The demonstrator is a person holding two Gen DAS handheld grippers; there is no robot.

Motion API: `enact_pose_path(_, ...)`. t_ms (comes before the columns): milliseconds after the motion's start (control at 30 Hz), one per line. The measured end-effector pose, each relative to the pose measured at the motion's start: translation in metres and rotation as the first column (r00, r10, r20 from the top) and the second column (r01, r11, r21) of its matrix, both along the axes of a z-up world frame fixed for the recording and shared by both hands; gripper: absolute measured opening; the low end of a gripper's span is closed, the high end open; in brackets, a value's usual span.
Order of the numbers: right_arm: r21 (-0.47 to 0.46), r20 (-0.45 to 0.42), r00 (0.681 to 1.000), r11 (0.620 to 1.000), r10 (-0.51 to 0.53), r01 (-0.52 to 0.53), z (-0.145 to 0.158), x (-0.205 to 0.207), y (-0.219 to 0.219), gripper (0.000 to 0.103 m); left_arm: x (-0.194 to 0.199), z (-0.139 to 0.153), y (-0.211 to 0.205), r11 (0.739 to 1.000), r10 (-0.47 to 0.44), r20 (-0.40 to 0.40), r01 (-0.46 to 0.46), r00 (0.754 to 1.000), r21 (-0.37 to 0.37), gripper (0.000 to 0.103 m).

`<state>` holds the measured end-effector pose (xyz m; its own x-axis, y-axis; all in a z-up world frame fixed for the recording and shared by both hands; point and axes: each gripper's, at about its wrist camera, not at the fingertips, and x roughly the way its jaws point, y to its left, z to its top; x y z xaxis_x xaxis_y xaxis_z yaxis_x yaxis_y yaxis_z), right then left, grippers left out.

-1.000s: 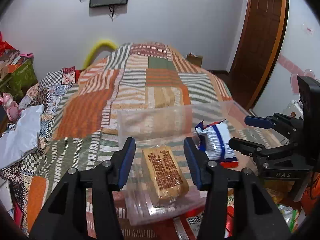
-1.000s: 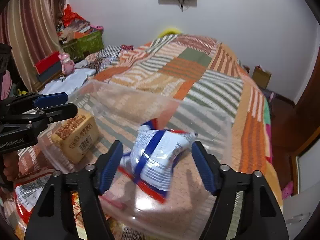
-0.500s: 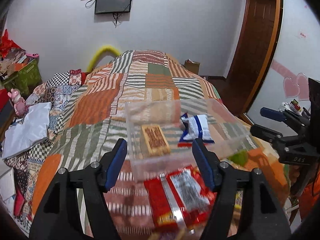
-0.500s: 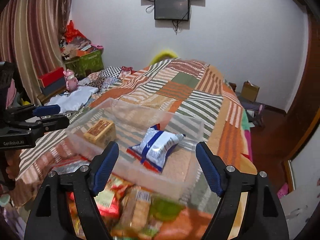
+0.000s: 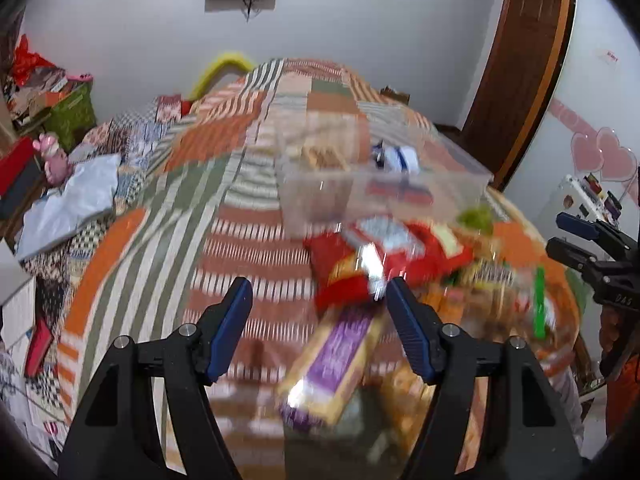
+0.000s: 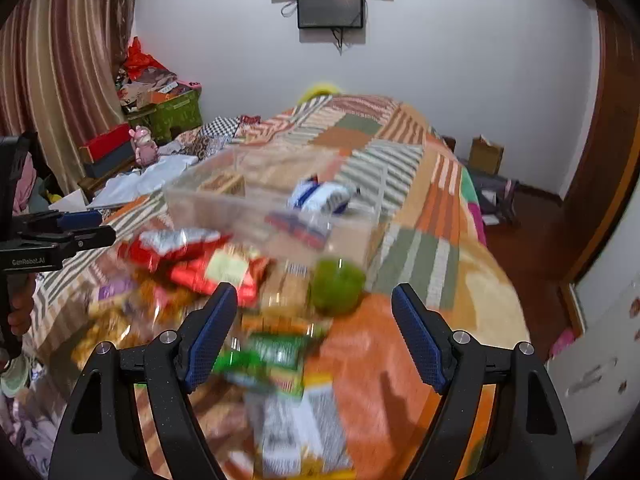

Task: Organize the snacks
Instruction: 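Grasp the purple-labelled roll with the left tool while the right tool grasps the white-yellow chip bag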

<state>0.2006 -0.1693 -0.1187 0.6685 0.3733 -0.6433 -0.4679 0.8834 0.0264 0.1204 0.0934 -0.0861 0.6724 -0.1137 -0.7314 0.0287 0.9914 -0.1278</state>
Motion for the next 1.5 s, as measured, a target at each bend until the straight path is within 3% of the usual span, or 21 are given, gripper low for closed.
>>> enact_pose_path(300, -0.015, -0.096, 0.995, 1.0, -0.005, 0.003, -0.036, -0.019, -0.008, 0.077, -0.013, -0.04, 0.004, 1.0, 0.007, -0.117, -0.008, 0.993, -0.014, 0.069)
enact_pose_path(500, -0.037, -0.144, 0.99, 0.999, 0.003, -0.008, -0.055, -0.022, -0.009, 0.077, -0.001, -0.045, -0.005, 1.0, -0.025, -0.111, 0.024, 0.993, -0.011, 0.069)
enact_pose_path(667, -0.041, -0.174, 0.984, 0.999, 0.025, -0.033, -0.064, -0.023, -0.008, 0.064, 0.011, -0.052, -0.012, 0.998, -0.06, -0.132, 0.057, 0.989, -0.023, 0.067)
enact_pose_path(1100, -0.025, -0.157, 0.987, 0.999, 0.022, -0.027, -0.062, -0.034, -0.013, 0.053, 0.001, -0.056, -0.019, 0.995, -0.094, -0.121, 0.096, 0.988, 0.011, 0.053)
enact_pose_path(1500, -0.009, -0.121, 0.992, 1.0, -0.016, 0.016, -0.047, -0.043, -0.026, 0.052, -0.036, -0.048, 0.0, 0.999, -0.015, -0.095, 0.018, 0.995, 0.03, 0.049)
